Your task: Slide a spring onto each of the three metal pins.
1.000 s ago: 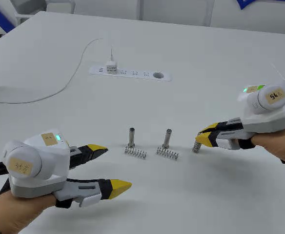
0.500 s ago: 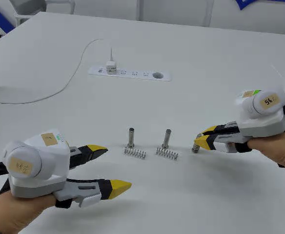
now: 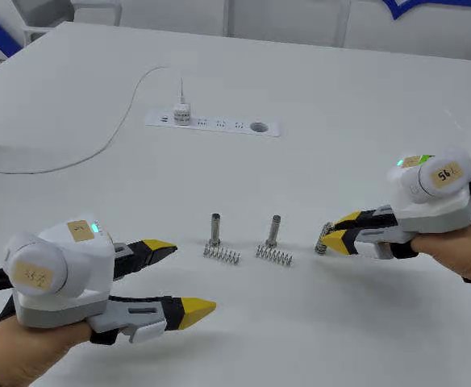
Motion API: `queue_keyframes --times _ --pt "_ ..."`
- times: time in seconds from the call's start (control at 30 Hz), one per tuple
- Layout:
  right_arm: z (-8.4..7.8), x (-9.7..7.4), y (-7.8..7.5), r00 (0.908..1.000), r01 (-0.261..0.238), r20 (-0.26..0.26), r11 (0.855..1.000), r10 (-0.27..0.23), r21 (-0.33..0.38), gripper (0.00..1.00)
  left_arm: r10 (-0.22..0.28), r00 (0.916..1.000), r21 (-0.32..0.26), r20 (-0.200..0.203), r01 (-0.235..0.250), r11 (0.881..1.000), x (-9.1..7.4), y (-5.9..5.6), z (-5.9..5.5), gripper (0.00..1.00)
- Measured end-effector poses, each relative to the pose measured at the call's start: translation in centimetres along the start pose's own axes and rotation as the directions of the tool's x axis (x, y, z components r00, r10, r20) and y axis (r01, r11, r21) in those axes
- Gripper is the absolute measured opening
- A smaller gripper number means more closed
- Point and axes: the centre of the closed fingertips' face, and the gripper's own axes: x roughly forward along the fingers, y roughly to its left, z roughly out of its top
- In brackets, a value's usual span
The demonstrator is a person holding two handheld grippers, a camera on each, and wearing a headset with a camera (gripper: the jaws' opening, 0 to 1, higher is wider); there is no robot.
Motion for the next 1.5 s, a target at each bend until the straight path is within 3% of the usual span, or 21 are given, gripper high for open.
queue_keyframes --times 0.37,0.73,1.5 --pt "-0.7 -0.5 0.7 0.9999 -0.007 -0.009 1.000 0.007 -0.004 0.17 0.000 1.0000 0.006 0.003 0.000 1.000 0.1 -0.2 0.3 0.60" --pt "-1.4 -0.1 2.8 0.9988 -0.046 -0.016 0.999 0.045 -0.011 0.17 0.003 1.0000 0.010 0.000 -0.003 1.000 -0.1 -0.3 0.3 0.60" --pt "0.5 2.2 5.1 0.9946 -0.104 -0.012 0.992 0.103 -0.075 0.17 0.010 0.9999 0.015 0.005 -0.010 1.000 -0.2 -0.3 0.7 0.59"
